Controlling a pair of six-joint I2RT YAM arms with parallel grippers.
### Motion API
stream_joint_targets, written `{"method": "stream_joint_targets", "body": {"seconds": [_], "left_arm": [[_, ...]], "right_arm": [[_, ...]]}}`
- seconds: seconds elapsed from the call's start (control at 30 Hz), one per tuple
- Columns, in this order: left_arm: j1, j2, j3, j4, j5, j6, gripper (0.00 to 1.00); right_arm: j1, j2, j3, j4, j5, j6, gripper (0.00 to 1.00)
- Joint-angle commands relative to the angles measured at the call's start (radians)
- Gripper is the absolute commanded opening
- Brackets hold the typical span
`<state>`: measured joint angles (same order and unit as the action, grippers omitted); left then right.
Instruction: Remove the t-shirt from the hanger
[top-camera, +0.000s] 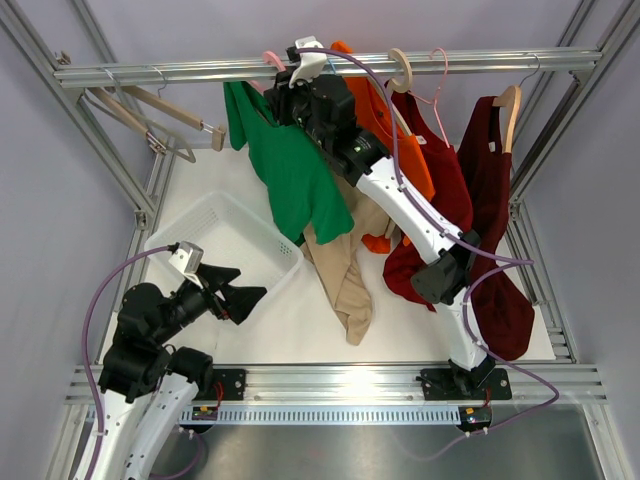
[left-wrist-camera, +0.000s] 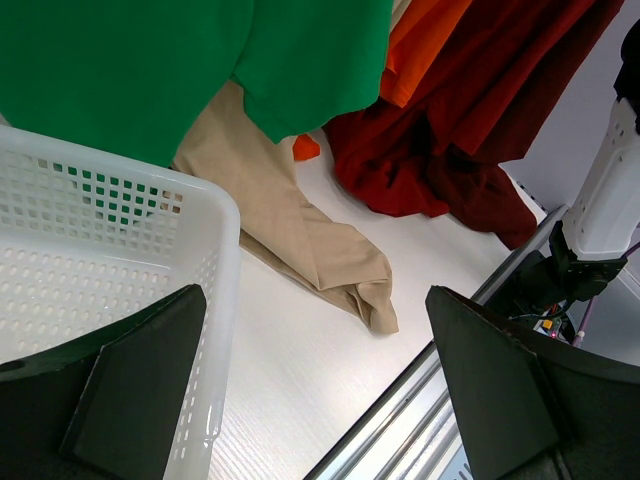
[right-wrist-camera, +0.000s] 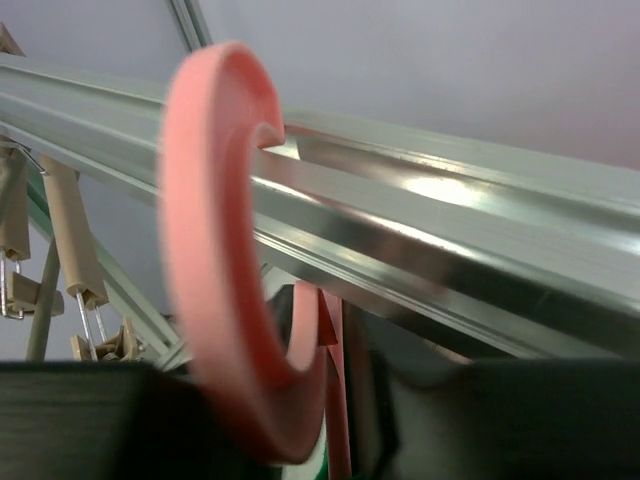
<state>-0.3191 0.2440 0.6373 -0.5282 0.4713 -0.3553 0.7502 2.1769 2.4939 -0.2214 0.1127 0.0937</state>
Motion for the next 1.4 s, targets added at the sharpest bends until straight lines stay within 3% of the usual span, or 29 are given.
{"method": "stream_joint_targets", "body": {"seconds": [0.0, 0.07, 0.1, 0.23, 0.43, 0.57, 1.37], "left_arm": [[-0.003, 0.005, 0.004, 0.046, 0.030, -0.001, 0.99], [-0.003, 0.005, 0.004, 0.045, 0.030, -0.001, 0.99], [-0.003, 0.005, 0.004, 0.046, 0.030, 0.001, 0.99], [-0.003, 0.003, 0.004, 0.046, 0.032, -0.001, 0.99], [-0.003, 0.001, 0.004, 0.046, 0.035, 0.001, 0.99], [-0.003, 0.001, 0.004, 0.048, 0.035, 0.001, 0.99], [-0.003, 0.040, 0.004, 0.056, 0.038, -0.014, 0.99]], "right_arm": [[-0.009, -0.009, 0.020, 0.103, 0.008, -0.003, 0.27], [-0.011, -0.012, 0.023, 0.123, 0.007, -0.002, 0.23], [-0.011, -0.012, 0.026, 0.126, 0.004, -0.003, 0.13], [-0.009, -0.020, 0.036, 0.151, 0.002, -0.005, 0.00], [-0.008, -0.066, -0.009, 0.247, 0.001, -0.002, 0.00], [-0.005, -0.146, -0.127, 0.352, 0.024, -0.009, 0.00], [0.061, -0.518, -0.796, 0.596, 0.070, -0.028, 0.00]]}}
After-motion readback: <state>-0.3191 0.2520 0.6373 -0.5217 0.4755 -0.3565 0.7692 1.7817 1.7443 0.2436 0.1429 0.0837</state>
